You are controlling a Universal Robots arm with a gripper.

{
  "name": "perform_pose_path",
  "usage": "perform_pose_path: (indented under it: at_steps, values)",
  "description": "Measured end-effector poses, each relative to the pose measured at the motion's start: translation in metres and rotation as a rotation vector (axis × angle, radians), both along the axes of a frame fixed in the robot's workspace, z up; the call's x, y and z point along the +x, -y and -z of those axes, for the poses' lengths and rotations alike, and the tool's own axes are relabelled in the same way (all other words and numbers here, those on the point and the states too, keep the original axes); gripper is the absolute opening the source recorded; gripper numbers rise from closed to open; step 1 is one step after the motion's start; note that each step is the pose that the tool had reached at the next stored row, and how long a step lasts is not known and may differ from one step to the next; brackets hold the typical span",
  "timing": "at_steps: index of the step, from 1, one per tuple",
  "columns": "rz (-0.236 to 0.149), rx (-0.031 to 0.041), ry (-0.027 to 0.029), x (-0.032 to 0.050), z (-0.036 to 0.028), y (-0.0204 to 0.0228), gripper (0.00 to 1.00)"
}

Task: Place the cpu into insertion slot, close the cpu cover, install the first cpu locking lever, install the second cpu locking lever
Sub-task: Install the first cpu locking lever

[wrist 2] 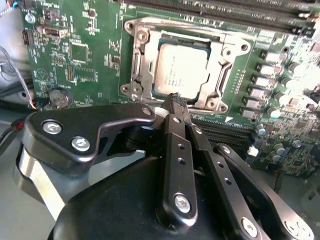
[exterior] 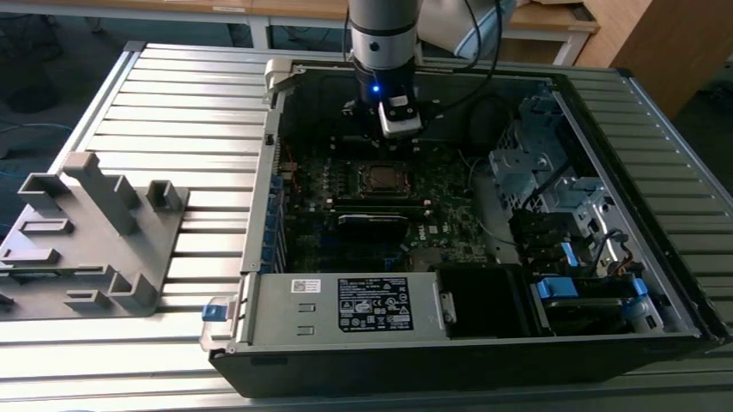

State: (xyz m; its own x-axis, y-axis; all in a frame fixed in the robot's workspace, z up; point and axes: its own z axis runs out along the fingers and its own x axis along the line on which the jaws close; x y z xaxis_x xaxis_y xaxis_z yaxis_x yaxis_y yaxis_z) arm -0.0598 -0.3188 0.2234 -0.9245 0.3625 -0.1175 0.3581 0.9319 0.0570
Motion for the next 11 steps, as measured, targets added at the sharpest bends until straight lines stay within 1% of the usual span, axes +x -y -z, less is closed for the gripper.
perform_pose_path:
  at_steps: [9,11]
  values:
    - [0.0,0.0,0.0,0.0,0.0,0.0124,0.11]
    - [0.0,-0.0001,-0.0001,0.0,0.0,0.0147,0.11]
